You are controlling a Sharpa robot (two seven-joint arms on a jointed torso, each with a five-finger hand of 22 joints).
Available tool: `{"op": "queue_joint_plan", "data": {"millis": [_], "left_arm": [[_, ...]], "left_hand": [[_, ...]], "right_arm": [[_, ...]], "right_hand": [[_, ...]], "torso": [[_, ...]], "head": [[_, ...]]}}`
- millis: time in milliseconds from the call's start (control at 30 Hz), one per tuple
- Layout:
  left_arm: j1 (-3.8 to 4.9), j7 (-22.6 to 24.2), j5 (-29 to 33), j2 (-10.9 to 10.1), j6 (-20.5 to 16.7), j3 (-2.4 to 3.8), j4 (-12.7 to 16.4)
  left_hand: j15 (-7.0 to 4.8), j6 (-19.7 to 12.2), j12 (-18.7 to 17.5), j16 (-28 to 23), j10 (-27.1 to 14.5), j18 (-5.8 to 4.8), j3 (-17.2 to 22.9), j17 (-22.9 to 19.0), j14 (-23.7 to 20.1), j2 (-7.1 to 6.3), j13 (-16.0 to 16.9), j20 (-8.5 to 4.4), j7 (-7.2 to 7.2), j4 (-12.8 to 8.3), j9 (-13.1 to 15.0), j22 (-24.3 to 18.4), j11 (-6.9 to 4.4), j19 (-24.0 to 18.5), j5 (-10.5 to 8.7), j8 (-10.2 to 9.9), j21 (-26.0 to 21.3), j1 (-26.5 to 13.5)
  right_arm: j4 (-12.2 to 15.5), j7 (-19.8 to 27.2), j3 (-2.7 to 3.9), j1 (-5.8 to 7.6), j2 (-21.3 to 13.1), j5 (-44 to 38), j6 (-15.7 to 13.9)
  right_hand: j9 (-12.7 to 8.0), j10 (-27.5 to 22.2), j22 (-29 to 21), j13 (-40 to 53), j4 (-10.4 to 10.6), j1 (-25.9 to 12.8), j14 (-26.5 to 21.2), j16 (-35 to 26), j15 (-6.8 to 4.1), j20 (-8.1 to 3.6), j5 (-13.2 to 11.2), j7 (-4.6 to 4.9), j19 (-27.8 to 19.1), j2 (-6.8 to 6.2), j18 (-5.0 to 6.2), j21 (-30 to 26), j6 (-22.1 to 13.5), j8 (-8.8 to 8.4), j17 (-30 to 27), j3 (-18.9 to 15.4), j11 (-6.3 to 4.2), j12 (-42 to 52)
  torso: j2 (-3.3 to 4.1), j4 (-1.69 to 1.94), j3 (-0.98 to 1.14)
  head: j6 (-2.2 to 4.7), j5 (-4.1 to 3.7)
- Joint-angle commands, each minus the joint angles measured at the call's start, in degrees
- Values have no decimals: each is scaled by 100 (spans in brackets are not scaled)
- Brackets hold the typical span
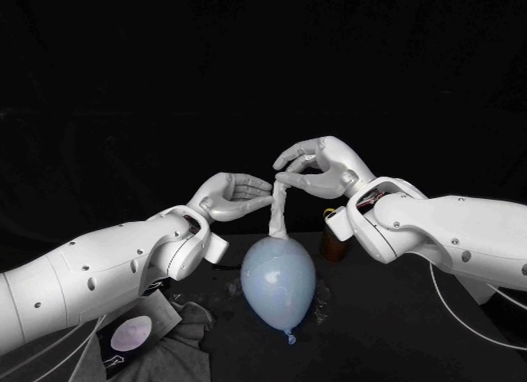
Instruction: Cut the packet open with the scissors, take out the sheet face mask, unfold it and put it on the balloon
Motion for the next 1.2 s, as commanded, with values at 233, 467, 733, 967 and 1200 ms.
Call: {"op": "queue_joint_plan", "data": {"millis": [233,467,733,967,1200], "left_arm": [[-7,162,-311,82,427,22,20],[-8,184,-384,39,639,25,41],[-10,193,-355,12,805,25,34],[-11,226,-310,15,795,25,50],[-12,248,-262,25,725,25,64]], "left_hand": [[-58,558,33,75,518,-14,-277,5,237,217,34,3,-20,134,-20,-3,-46,-53,-22,81,-25,137],[-112,803,33,69,760,3,-233,-13,274,351,25,1,-6,227,-56,-7,-146,-91,-22,81,-31,211],[-126,903,-56,57,838,21,-35,-32,292,597,8,4,-19,324,-107,-8,-169,-112,-22,24,-32,318],[-244,1293,5,165,1331,47,525,-5,534,976,37,2,-190,144,8,1,-326,-60,-20,224,-17,727],[-292,1308,-147,214,1602,77,1094,3,689,857,17,5,-203,106,304,8,-376,23,-21,407,-9,561]], "right_arm": [[12,41,4,-4,26,-87,60],[-5,46,4,-5,15,-79,53],[-26,45,4,-5,5,-76,51],[-20,44,4,-8,12,-67,76],[-25,36,2,-13,9,-66,96]], "right_hand": [[5,84,7,2,-478,76,17,33,-34,-21,40,-41,2,116,76,31,14,32,7,440,-108,34],[5,84,7,2,-478,76,17,33,-34,-21,40,-41,2,116,76,31,14,32,7,440,-108,34],[5,84,7,2,-478,76,17,33,-34,-21,40,-41,2,116,76,31,14,32,7,440,-108,34],[4,91,12,-5,-483,68,23,31,-37,-25,40,-43,10,116,75,31,16,35,3,442,-110,29],[4,91,12,-5,-483,68,23,31,-37,-25,40,-43,10,116,75,31,16,35,3,442,-110,29]], "torso": [[0,0,2],[-6,0,-1],[-3,2,-2],[-1,1,-1],[-5,-3,1]], "head": [[-26,-4],[-30,-11],[-26,-18],[-35,-6],[-55,2]]}}
